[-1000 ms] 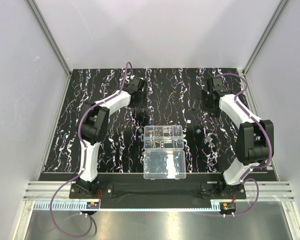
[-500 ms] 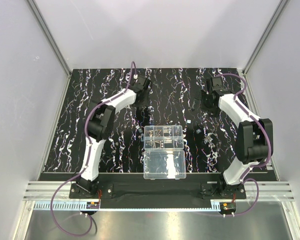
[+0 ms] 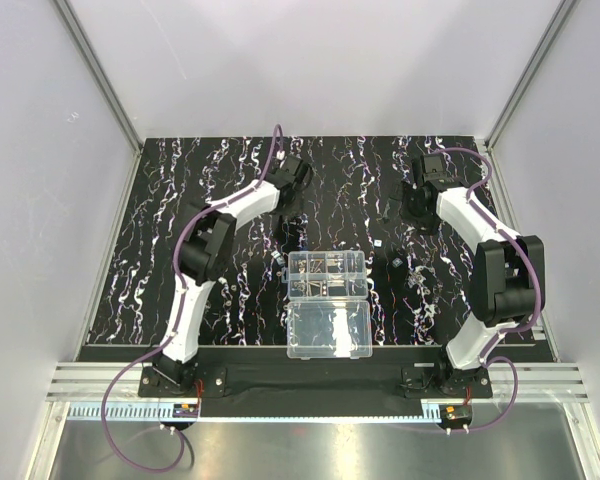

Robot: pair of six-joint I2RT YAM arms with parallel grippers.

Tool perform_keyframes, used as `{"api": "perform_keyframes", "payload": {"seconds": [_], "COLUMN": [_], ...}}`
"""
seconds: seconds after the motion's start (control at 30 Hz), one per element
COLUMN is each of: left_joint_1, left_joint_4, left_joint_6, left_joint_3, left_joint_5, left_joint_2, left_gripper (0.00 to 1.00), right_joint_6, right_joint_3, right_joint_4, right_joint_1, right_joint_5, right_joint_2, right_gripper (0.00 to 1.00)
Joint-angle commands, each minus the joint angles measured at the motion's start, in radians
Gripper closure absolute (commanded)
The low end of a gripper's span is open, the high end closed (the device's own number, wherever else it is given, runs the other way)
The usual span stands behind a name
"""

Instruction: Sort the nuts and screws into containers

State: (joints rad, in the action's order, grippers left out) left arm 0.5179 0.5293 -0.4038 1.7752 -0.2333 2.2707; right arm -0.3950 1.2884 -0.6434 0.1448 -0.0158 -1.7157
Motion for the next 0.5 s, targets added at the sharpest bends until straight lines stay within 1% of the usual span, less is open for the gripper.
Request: {"api": "perform_keyframes", "payload": {"seconds": [0.0, 0.13, 0.3, 0.4, 0.47], "left_joint_1": [0.022, 0.022, 0.039, 0.041, 0.041], "left_joint_4": [0.026, 0.037, 0.032, 0.015, 0.020], "left_joint_6": [0.013, 0.005, -0.036, -0.053, -0.056], "left_joint_3": [-0.040, -0.052, -0.124, -0.174, -0.175], "left_joint_5": [0.014, 0.029, -0.003, -0.006, 0.002], "left_joint_2": [-0.025, -0.043, -0.088, -0.100, -0.094], "left_gripper": [0.49, 0.48, 0.46, 0.46, 0.49], "right_joint_6": [0.018, 0.016, 0.012, 0.012, 0.012], "right_joint_3": [0.042, 0.037, 0.032, 0.028, 0.028], "right_joint_4": [0.002, 0.001, 0.001, 0.007, 0.005], "right_joint_1": [-0.002, -0.002, -0.002, -0.004, -0.002], "right_joint_5": [-0.006, -0.003, 0.002, 0.013, 0.013], "right_joint_2": [0.002, 0.005, 0.008, 0.007, 0.005], "right_gripper": [0.01, 0.00, 0.00, 0.00, 0.00]}}
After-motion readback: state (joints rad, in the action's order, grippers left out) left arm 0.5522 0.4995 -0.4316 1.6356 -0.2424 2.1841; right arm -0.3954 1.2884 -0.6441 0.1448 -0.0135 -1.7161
